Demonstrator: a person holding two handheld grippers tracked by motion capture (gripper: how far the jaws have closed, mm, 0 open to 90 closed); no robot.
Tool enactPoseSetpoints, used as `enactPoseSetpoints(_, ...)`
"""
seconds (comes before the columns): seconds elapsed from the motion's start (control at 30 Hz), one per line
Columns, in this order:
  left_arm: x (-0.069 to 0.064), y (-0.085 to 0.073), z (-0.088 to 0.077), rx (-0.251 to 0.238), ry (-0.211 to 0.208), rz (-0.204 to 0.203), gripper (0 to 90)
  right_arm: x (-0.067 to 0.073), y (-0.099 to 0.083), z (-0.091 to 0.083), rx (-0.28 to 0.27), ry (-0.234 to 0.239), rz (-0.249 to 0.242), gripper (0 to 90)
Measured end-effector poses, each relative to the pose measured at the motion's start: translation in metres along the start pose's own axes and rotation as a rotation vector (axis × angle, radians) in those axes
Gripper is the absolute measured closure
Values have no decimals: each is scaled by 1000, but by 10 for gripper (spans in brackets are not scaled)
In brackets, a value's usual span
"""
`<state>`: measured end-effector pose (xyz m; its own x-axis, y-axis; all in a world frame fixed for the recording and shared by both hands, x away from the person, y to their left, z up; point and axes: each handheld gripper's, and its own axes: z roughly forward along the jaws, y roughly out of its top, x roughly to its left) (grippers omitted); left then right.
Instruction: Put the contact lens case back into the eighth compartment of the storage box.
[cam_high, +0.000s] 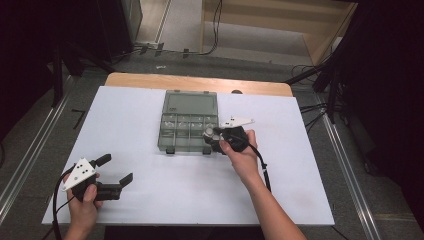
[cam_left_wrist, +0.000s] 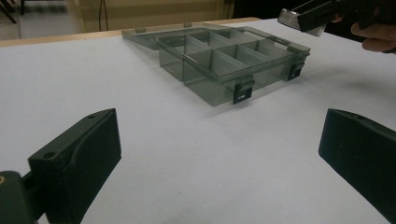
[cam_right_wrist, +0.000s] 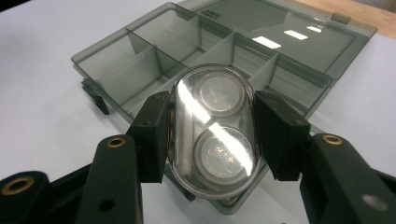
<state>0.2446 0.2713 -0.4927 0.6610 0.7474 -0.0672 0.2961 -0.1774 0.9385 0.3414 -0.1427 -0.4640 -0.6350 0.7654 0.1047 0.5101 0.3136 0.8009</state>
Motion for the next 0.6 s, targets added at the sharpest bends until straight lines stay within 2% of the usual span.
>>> enactPoseSetpoints(0.27, 0, 0, 0, 0, 0, 0, 0, -6, -3, 9, 24, -48, 18, 470)
enactPoseSetpoints(0.6, -1, 0, 1, 2, -1, 4, 0, -5, -5, 19, 48, -92, 33, 459)
